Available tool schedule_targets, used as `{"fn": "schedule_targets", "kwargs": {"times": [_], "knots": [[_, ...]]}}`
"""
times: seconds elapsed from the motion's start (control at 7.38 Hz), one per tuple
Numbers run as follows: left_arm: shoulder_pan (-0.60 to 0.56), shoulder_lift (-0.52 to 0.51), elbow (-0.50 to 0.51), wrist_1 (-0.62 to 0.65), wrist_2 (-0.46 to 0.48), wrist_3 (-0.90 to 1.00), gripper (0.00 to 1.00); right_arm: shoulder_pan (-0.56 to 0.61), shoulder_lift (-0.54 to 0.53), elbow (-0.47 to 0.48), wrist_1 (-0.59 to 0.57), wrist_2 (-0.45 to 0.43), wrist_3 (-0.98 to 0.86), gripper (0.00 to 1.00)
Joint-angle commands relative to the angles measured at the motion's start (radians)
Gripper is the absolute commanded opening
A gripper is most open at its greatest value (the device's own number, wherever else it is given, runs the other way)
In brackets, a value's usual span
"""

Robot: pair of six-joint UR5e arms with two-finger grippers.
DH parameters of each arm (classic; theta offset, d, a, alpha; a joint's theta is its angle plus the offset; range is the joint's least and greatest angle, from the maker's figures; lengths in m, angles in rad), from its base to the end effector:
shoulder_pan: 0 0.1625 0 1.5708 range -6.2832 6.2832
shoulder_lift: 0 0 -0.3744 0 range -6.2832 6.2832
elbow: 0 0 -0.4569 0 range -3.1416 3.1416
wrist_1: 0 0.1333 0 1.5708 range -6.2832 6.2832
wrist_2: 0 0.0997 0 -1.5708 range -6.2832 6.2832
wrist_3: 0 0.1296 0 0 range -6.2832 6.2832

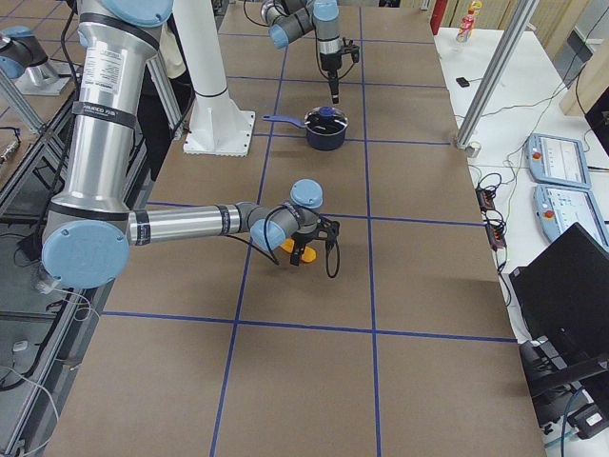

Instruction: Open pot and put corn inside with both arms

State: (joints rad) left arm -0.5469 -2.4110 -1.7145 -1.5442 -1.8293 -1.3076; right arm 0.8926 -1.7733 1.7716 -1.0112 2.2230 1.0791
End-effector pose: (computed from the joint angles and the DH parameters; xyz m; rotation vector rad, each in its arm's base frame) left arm 0.5387 -0.4453 0.0225 0.1560 0.9689 -0.1369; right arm -0.2841 -0.4398 0.5646 -0.1457 -0.8194 0.1957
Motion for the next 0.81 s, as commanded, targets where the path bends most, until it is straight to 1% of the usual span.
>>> {"fn": "schedule_targets", "kwargs": {"times": [0.0,0.68], "knots": [[0.036,-0.008,0.038,-0.001,0.039,0.004,0.98,-0.012,0.002,-0.014,0.000,-0.014,0.001,1.00],[0.039,-0.010,0.062,-0.002,0.041,0.007,0.98,-0.044,0.005,-0.006,0.051,-0.046,0.090,1.00]]}}
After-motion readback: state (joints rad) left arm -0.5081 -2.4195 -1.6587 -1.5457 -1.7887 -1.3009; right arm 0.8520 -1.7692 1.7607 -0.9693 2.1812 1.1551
